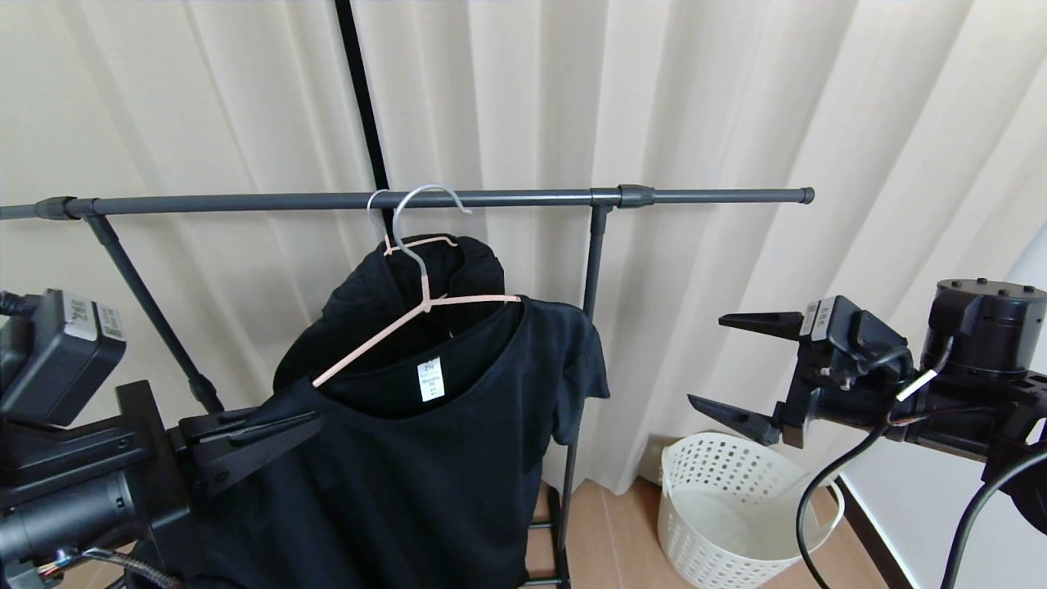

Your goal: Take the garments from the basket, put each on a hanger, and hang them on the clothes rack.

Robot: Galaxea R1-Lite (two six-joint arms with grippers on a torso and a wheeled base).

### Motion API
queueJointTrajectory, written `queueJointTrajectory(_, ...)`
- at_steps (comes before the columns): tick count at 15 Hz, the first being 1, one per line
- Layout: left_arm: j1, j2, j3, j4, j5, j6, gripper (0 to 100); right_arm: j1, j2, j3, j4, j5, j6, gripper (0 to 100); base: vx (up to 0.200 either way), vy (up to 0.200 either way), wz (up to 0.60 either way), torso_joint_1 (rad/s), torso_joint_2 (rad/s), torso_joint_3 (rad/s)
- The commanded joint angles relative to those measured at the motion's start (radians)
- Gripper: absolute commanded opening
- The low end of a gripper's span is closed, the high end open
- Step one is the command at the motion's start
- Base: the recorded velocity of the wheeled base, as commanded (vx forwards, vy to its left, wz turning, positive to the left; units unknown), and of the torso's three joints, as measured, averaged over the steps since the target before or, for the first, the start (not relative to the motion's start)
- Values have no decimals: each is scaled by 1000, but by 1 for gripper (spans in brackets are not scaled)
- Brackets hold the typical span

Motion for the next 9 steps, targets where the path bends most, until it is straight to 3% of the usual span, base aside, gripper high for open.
queueJointTrajectory(1,4,35,-14,-1,20,-14,0,4,-23,-1,0,-1,5,100,0,0,0,0,0,0)
queueJointTrajectory(2,-4,41,-29,0,75,-42,0,4,-26,-3,0,-1,5,100,0,0,0,0,0,0)
queueJointTrajectory(4,-5,78,-48,0,92,-74,0,4,-26,-12,1,-4,29,100,0,0,0,0,0,0)
queueJointTrajectory(7,-10,111,-69,0,167,-100,0,10,-32,-31,0,-13,132,100,0,0,0,0,0,0)
queueJointTrajectory(9,-34,145,-102,0,175,-146,0,15,-34,-32,0,-42,135,100,0,0,0,0,0,0)
